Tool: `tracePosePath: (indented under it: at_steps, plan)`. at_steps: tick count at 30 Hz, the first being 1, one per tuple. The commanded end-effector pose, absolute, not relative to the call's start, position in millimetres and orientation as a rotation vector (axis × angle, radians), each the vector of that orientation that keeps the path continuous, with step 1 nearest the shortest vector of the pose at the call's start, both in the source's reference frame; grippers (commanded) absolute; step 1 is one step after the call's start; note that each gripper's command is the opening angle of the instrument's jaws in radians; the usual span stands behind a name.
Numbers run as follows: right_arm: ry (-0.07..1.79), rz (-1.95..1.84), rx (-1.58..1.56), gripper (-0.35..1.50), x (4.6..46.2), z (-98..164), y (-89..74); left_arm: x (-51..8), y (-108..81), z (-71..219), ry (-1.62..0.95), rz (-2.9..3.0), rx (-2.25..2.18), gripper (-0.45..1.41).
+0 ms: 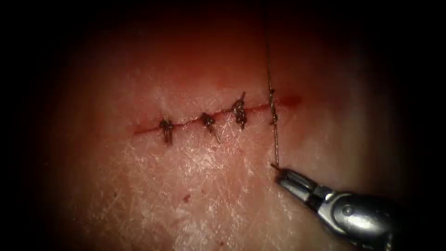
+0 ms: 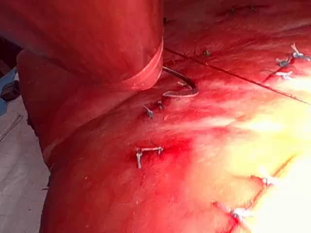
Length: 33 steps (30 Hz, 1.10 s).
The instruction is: Wound Closure
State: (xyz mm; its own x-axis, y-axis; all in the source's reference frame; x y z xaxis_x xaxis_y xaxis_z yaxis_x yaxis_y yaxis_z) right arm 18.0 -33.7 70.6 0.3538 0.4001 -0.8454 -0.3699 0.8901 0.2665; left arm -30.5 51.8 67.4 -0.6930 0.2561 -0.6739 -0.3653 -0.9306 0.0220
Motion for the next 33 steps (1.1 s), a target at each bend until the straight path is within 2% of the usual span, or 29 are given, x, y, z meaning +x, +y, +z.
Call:
tracePosePath:
  at_steps: [1,13,22,28,30,33]
  plan:
    - [1.098,0.495,0.041,-0.35,18.6,71.1,-34.8,-31.2,52.5,67.9,0.231,2.608,-1.001,-0.45]
    - [1.042,0.456,0.043,-0.35,18.1,71.7,-36.1,-31.3,52.0,68.3,0.253,2.627,-0.991,-0.45]
    - [1.1,0.502,0.006,-0.35,18.4,70.4,-34.1,-31.9,47.8,67.1,0.208,2.629,-1.065,-0.45]
    - [1.169,0.51,0.136,0.81,16.7,66.9,-32.6,-30.6,43.6,63.4,0.148,2.635,-1.119,-0.45]
    - [1.184,0.5,0.184,0.94,16.2,65.7,-32.3,-29.8,41.7,61.7,0.123,2.639,-1.138,-0.45]
    - [1.208,0.498,0.254,0.91,15.9,63.7,-31.1,-28.5,37.5,58.6,0.085,2.647,-1.17,-0.45]
